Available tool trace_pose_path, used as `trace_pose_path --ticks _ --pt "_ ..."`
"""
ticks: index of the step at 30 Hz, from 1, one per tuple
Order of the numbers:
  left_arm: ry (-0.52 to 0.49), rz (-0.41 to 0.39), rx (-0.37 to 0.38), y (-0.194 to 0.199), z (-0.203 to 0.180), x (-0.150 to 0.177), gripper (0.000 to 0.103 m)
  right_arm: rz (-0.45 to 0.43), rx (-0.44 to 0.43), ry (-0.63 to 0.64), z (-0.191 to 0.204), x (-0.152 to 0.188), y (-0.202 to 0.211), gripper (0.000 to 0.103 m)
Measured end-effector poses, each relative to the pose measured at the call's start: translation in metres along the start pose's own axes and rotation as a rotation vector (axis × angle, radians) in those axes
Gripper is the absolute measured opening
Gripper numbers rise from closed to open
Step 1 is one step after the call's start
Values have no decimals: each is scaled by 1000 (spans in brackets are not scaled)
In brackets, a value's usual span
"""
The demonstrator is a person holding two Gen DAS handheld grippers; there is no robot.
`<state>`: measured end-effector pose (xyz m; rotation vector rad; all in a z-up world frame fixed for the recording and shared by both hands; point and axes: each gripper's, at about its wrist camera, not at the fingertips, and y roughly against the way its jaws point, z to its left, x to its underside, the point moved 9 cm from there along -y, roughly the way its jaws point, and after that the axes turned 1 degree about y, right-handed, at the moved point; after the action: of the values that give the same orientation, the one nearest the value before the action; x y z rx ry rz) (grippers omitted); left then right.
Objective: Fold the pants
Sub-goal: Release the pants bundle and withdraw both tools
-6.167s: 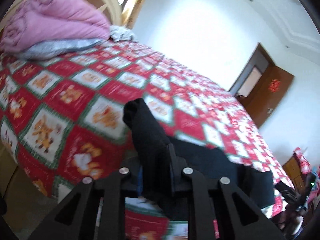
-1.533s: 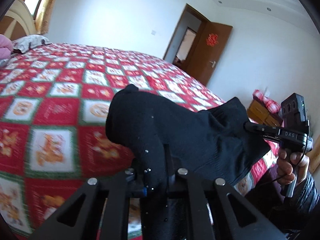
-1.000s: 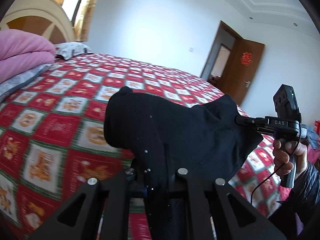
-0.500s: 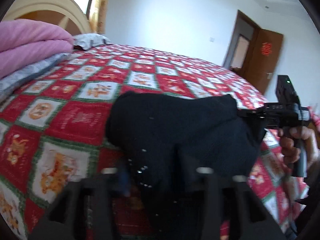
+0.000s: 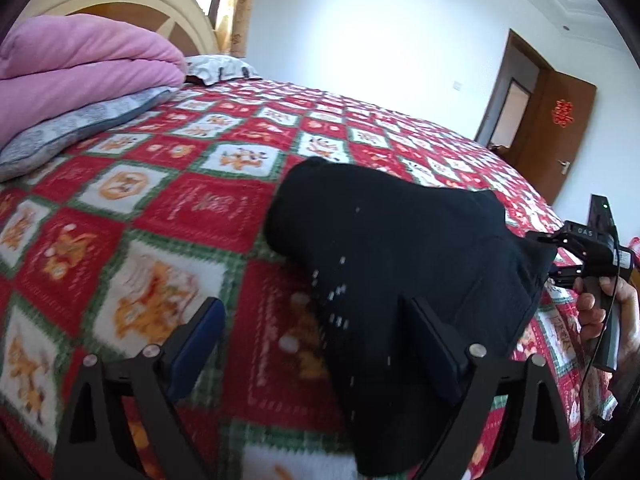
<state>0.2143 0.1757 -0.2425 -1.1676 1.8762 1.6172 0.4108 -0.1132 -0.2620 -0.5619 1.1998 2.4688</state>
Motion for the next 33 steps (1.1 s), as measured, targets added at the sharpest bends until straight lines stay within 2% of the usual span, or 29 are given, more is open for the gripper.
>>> trace_pose_path --ticks 3,5,9,11,18,23,33 --pt "0 4 -60 14 7 7 95 -30 19 -22 -8 1 15 61" --pt "6 4 -90 27 10 11 95 -45 73 10 -8 9 26 61" --pt "-25 -53 -128 60 3 6 95 -105 112 75 8 30 56 61" --pt "-70 -101 -122 79 -7 1 97 -141 126 134 29 47 77 61" --pt "-124 -181 -87 119 -37 -13 100 -177 139 289 81 99 123 63" --pt "-154 -221 -65 137 -53 -19 101 -207 135 311 95 117 149 64" --pt "-151 -233 -46 145 -61 -17 101 -241 141 378 119 134 176 64"
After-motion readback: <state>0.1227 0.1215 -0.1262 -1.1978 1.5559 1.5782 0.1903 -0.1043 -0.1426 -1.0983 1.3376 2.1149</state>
